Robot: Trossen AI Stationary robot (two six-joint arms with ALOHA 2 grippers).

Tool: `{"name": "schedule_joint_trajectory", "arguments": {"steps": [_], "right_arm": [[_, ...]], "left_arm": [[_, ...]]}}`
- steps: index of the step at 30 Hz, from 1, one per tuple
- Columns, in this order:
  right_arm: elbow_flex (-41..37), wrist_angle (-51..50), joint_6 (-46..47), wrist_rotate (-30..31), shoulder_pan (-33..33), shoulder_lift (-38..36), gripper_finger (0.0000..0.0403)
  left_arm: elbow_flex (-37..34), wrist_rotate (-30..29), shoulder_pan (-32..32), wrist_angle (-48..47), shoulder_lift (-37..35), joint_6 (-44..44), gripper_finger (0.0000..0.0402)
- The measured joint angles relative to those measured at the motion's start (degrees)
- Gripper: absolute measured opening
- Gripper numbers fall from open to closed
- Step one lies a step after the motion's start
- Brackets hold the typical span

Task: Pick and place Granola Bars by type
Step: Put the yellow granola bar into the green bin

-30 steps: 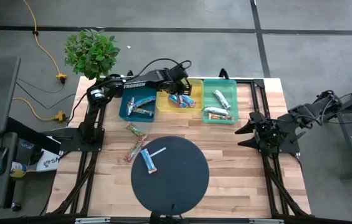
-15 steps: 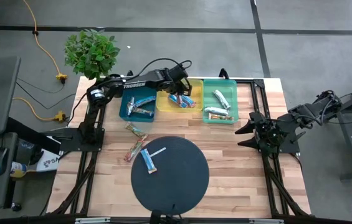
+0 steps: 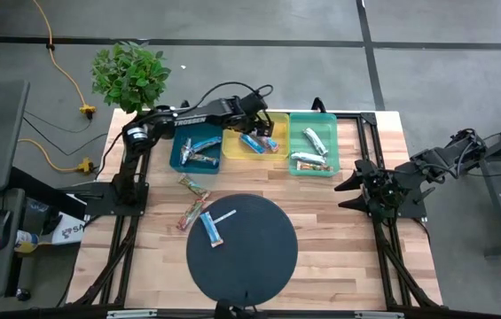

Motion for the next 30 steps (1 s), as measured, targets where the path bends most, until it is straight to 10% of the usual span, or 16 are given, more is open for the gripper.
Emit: {"name": "schedule_joint_trajectory", "arguments": {"steps": [7, 15, 30], "right_arm": [[0.0, -0.61, -0.21, -0.02, 0.0, 0.0, 0.026], [0.0, -0.68, -1.32, 0.0, 0.0, 0.02, 0.026], [0.0, -0.66, -2.36, -0.01, 0.0, 0.02, 0.026]], "left_arm": [[0.07, -0.03, -0.86, -2.07, -9.11, 0.33, 0.0225], [0.17, -17.84, -11.61, -22.02, -23.93, -3.77, 0.0209], [0.04, -22.58, -41.57, -49.56, -21.09, -60.69, 0.0209]]}}
